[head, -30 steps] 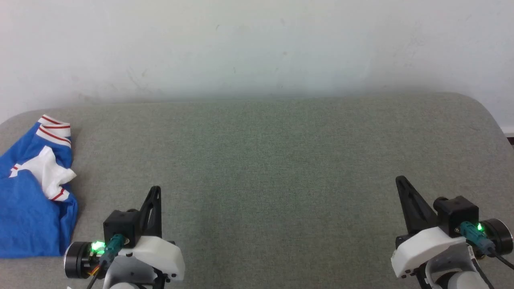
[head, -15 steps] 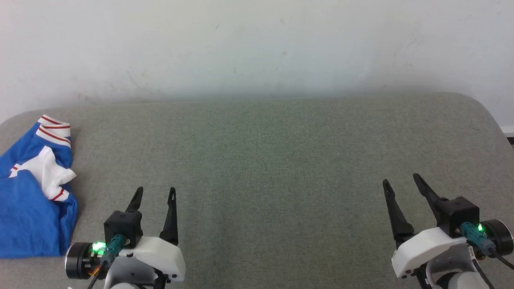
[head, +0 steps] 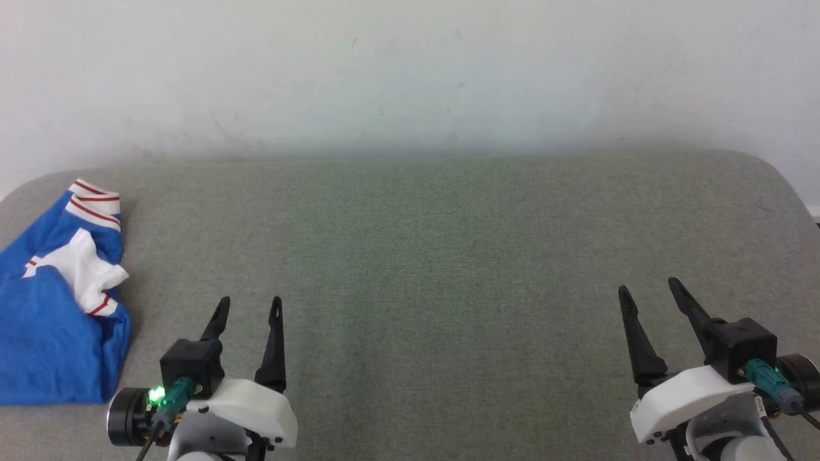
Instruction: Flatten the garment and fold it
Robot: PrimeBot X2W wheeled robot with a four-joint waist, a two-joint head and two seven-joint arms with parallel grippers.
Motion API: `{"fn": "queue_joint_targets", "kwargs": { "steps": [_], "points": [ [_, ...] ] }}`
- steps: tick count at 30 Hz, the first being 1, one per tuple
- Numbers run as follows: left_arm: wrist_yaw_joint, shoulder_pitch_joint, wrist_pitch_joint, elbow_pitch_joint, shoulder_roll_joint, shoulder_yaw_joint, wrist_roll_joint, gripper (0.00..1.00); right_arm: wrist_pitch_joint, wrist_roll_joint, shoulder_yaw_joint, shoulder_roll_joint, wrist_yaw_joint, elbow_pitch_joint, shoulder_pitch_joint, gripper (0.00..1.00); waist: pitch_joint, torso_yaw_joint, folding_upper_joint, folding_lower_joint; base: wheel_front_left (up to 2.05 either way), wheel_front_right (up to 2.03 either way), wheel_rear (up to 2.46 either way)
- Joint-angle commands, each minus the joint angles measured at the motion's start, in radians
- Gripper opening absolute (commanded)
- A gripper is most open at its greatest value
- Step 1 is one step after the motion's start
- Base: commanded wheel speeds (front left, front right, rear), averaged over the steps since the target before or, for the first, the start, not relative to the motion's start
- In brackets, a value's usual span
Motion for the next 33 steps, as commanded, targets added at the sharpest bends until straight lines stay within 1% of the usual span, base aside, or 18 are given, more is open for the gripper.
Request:
{"fn": "queue_joint_targets", "kwargs": {
  "steps": [1,10,33],
  "points": [
    [-0.008,-0.014,-0.010,0.005,-0.001,-0.001,-0.009,1.00,-0.010,0.007,-0.003,0.001,0.000,0.001,0.006,1.00,-0.001,0.005,-0.0001,-0.0001,0.00,0.00,0.00],
    [-0.010,-0.017,-0.029,0.009,-0.001,0.009,-0.035,1.00,-0.026,0.009,-0.006,0.001,0.000,-0.009,0.015,1.00,-0.004,0.054,-0.0001,-0.0001,0.00,0.00,0.00],
    [-0.008,-0.015,-0.077,0.015,-0.001,0.050,-0.085,1.00,-0.048,0.007,0.027,0.002,0.000,-0.046,0.021,1.00,-0.002,0.224,-0.0001,-0.0001,0.00,0.00,0.00]
  ]
}}
